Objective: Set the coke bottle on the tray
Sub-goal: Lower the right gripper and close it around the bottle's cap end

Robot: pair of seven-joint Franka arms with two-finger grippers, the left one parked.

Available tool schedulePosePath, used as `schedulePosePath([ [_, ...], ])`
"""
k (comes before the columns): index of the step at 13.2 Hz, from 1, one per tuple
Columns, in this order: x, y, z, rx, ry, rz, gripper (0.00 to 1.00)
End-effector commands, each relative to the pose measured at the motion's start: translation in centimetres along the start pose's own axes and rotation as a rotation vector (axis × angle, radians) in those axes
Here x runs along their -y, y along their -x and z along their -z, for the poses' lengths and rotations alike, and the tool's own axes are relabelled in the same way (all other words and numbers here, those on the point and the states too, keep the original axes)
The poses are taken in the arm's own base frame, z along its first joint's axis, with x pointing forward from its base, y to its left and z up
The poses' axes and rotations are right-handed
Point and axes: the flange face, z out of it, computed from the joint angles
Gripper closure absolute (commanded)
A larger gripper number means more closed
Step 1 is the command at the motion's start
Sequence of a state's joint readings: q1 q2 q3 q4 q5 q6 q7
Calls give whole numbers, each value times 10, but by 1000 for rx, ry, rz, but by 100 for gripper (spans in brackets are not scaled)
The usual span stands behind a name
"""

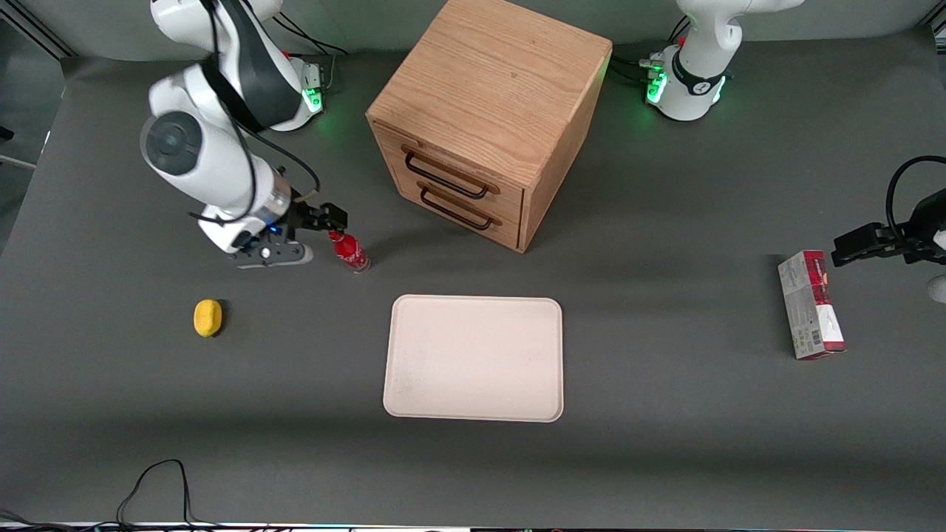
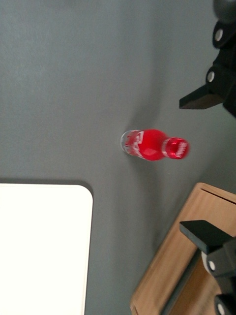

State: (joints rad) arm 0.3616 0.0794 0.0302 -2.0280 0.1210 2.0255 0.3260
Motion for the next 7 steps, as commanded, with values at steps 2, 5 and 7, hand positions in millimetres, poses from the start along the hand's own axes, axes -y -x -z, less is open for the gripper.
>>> schedulePosePath([
  [2, -7, 26, -56, -24, -4, -20, 0],
  [5, -5, 33, -70, -9, 5, -13, 0],
  [7, -3, 40, -79, -7, 10, -1, 0],
])
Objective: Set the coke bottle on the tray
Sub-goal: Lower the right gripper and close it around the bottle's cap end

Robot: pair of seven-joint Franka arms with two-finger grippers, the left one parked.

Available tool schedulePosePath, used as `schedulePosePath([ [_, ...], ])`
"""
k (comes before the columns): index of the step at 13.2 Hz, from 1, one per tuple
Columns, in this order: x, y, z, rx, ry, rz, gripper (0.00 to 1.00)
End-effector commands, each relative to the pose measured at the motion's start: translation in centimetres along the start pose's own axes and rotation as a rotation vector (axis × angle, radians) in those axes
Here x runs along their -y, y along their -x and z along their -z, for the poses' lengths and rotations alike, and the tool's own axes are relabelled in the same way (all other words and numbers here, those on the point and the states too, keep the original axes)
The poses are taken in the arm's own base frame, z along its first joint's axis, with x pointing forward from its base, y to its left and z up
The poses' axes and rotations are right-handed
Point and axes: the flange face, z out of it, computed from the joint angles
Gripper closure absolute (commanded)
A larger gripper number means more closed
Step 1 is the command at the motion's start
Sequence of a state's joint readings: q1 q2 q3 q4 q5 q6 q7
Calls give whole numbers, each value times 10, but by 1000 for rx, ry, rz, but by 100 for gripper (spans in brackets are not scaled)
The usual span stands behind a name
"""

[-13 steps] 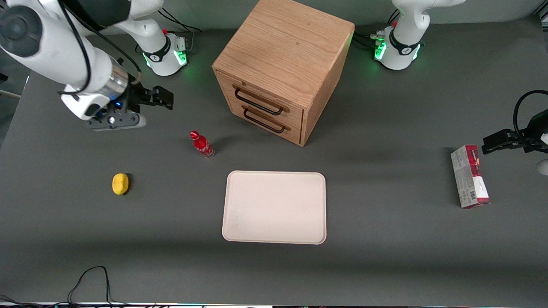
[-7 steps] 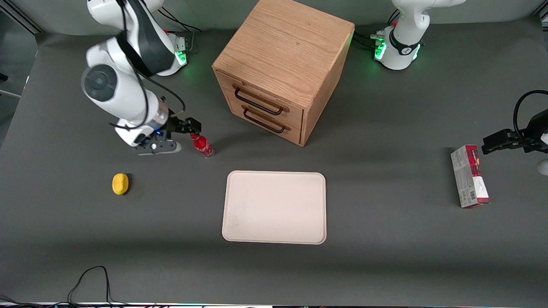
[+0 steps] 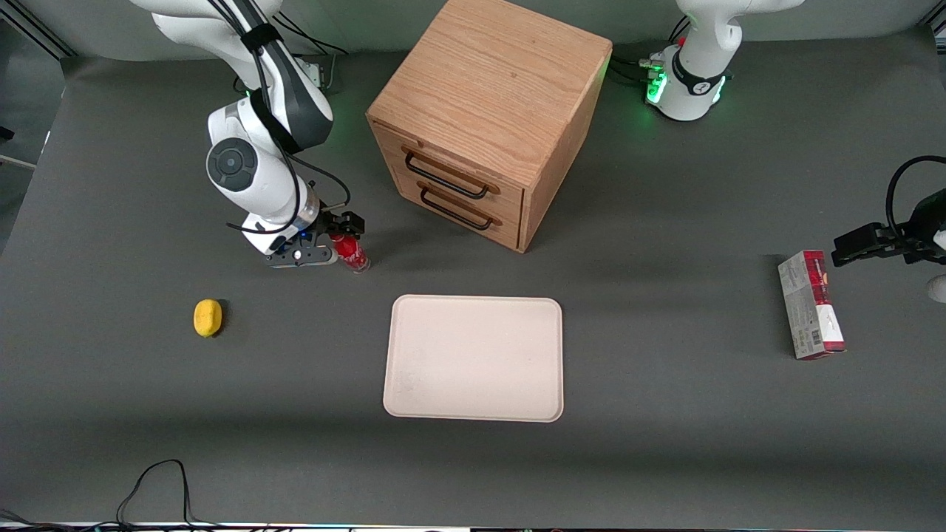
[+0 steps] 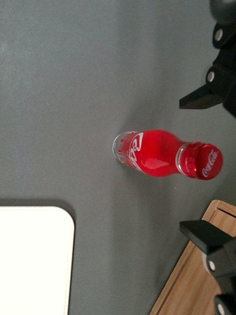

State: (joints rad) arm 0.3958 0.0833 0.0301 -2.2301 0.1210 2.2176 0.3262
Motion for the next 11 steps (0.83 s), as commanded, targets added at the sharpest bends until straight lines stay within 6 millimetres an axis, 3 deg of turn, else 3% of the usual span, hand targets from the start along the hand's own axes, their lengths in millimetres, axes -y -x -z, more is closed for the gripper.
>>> schedulePosePath([
  [1, 2, 12, -2, -22, -9, -10, 0],
  [3, 1, 13, -5, -21, -8, -13, 1],
  [4, 1, 13, -6, -20, -6, -7, 6],
  [5, 0, 13, -5, -22, -6, -3, 16],
  [9, 0, 13, -5, -22, -6, -5, 75],
  [11, -1, 12, -4, -24, -6, -4, 91],
])
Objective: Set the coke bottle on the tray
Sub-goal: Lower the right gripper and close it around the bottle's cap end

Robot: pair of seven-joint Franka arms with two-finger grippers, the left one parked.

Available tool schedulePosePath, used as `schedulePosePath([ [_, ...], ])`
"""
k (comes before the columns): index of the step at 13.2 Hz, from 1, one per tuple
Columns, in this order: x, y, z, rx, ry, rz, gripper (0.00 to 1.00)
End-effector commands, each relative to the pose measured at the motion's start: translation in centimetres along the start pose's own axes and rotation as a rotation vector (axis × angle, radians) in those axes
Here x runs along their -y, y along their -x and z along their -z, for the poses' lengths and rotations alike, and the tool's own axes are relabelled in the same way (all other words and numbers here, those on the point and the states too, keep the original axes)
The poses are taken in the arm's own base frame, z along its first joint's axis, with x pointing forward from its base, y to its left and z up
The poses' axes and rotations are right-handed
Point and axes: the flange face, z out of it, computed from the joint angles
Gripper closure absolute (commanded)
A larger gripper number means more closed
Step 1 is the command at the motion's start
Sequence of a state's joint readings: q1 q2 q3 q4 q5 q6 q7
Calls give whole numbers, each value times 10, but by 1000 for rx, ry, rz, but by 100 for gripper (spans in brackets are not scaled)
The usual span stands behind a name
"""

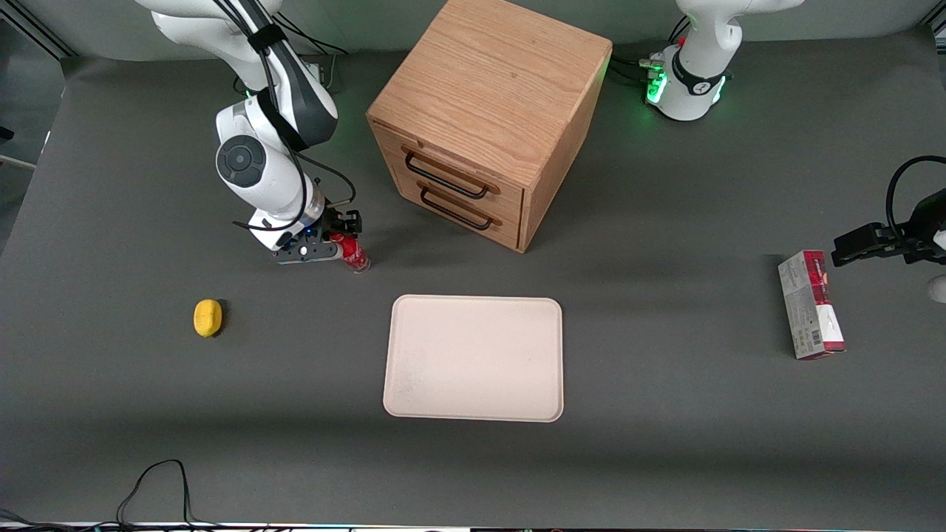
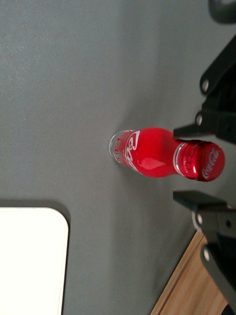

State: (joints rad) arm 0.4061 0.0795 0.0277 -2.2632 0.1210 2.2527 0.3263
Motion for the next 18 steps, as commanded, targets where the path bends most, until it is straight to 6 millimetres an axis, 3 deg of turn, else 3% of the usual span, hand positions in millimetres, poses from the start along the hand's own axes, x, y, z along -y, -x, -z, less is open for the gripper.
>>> schedulePosePath([
  [1, -1, 5, 7, -19, -8, -9, 92],
  [5, -3, 2, 9, -24, -11, -13, 92],
  [7, 1, -7, 23, -46, -21, -15, 92],
  [9, 6, -21, 54, -65, -34, -27, 92],
  [15, 25, -92, 187, 50, -9, -46, 89],
  [18, 42, -127, 221, 81, 11, -104, 90],
])
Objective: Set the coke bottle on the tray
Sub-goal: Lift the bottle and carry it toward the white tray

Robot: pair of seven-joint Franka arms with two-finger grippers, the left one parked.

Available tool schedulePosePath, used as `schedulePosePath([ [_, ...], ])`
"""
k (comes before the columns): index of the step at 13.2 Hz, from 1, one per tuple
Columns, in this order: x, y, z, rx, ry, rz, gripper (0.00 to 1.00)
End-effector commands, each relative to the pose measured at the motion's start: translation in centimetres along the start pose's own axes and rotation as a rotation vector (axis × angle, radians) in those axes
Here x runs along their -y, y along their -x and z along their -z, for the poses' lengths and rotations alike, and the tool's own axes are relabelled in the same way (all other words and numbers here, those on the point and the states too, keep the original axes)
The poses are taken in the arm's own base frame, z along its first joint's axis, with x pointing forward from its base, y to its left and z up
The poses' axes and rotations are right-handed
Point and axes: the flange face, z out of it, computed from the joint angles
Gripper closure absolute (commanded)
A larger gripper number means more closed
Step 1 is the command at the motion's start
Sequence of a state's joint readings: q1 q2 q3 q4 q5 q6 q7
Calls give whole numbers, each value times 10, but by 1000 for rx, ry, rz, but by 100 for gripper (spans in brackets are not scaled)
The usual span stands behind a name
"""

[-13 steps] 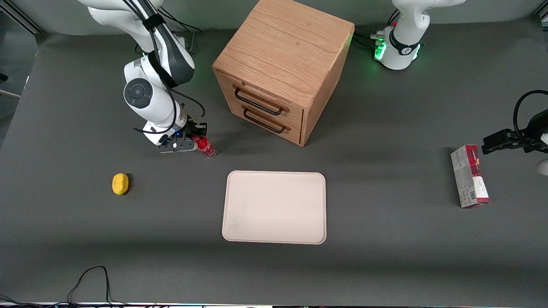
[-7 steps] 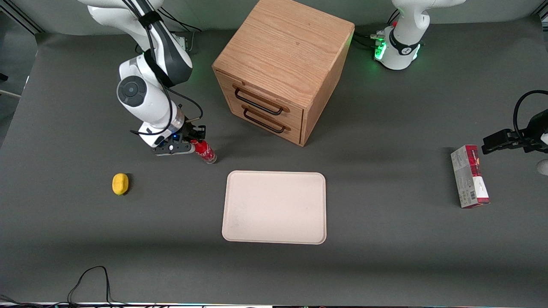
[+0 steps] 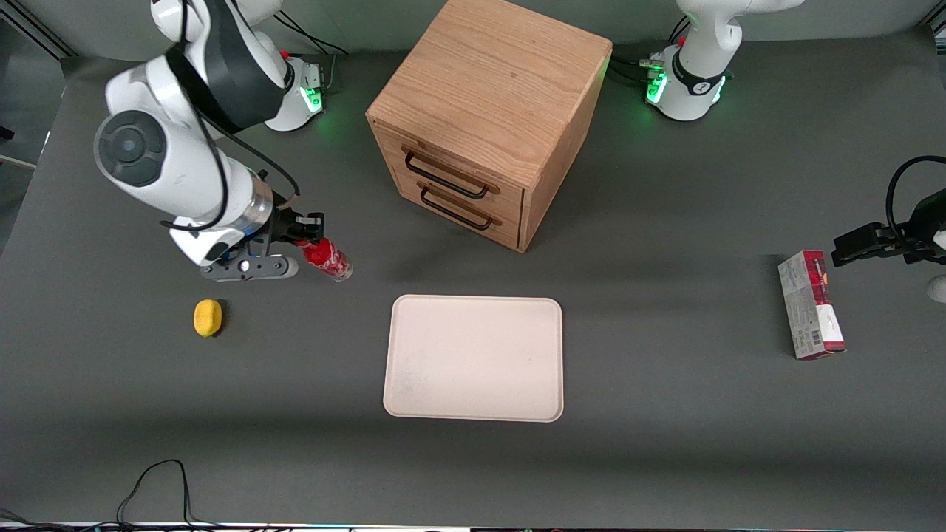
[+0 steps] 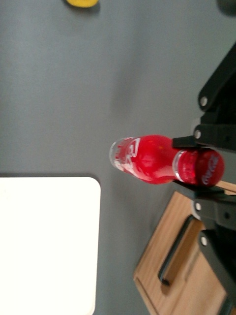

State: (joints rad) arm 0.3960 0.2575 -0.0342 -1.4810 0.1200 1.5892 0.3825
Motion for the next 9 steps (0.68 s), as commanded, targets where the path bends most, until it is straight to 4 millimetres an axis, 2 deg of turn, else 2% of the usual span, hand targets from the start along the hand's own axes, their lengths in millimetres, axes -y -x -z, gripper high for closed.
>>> schedulePosePath([
  [1, 29, -50, 17, 18, 13, -67, 90],
  [2, 36, -60, 19, -3, 3, -87, 90],
  [3, 41, -72, 11, -12, 0, -119, 90],
  [5, 51, -94, -19, -17, -3, -148, 89],
  [9, 74, -140, -71, -154, -88, -243, 89],
])
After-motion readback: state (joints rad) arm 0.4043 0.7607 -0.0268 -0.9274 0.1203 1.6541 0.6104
